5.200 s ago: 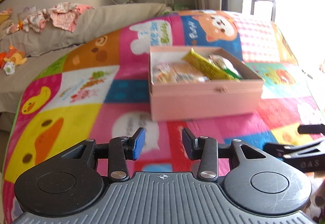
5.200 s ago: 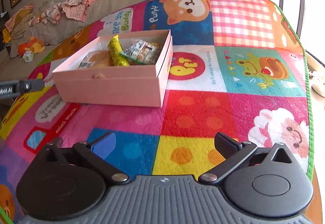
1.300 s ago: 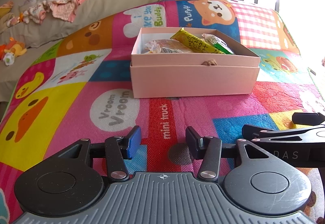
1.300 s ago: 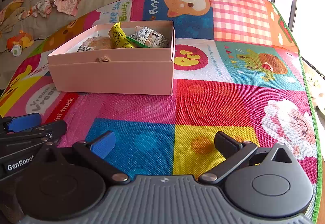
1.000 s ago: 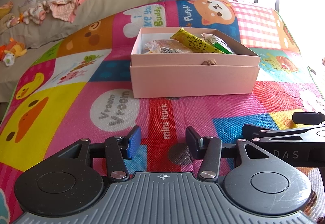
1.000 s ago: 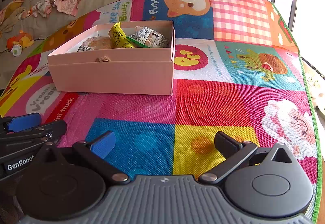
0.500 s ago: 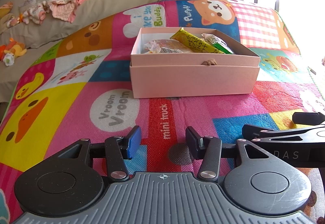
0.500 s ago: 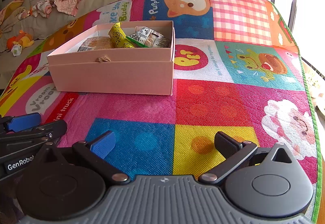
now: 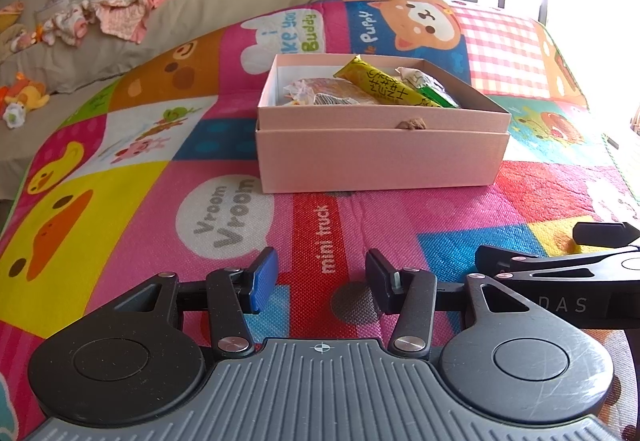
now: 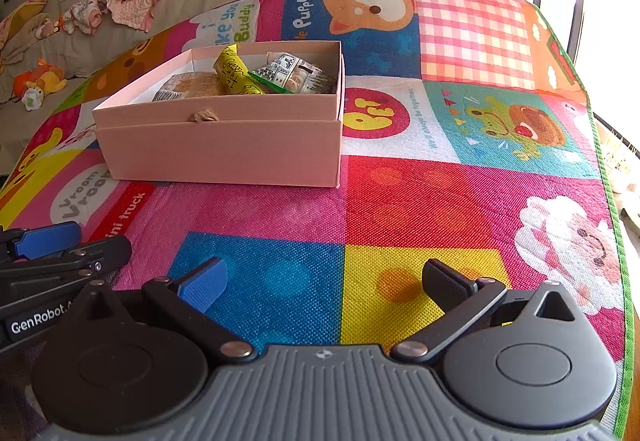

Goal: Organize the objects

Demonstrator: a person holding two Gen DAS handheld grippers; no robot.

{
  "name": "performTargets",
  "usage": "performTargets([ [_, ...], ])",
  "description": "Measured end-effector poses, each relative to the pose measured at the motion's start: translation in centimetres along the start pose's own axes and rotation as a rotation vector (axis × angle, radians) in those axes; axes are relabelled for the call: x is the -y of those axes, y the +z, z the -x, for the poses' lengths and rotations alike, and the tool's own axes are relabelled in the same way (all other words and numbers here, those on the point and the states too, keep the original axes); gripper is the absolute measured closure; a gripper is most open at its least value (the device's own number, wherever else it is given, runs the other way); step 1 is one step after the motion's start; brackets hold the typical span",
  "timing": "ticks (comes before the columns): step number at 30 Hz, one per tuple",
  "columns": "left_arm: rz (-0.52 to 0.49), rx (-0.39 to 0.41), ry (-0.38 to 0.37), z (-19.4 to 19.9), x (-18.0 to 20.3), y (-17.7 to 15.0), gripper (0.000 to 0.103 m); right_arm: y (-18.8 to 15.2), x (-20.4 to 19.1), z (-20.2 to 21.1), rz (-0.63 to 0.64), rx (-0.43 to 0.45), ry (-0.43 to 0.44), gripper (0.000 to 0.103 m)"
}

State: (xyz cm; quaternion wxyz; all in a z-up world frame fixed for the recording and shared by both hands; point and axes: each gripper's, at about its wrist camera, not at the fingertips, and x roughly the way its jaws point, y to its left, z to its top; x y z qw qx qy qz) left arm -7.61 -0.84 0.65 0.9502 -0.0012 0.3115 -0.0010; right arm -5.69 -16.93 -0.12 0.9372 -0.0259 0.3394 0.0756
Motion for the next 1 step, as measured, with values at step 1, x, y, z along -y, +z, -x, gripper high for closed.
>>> performTargets([
  [1,-0.001,0.000,0.001,0.01,0.00,-0.01,0.050,-0.01,0.00,0.01,0.000,0.000,0.000,0.000],
])
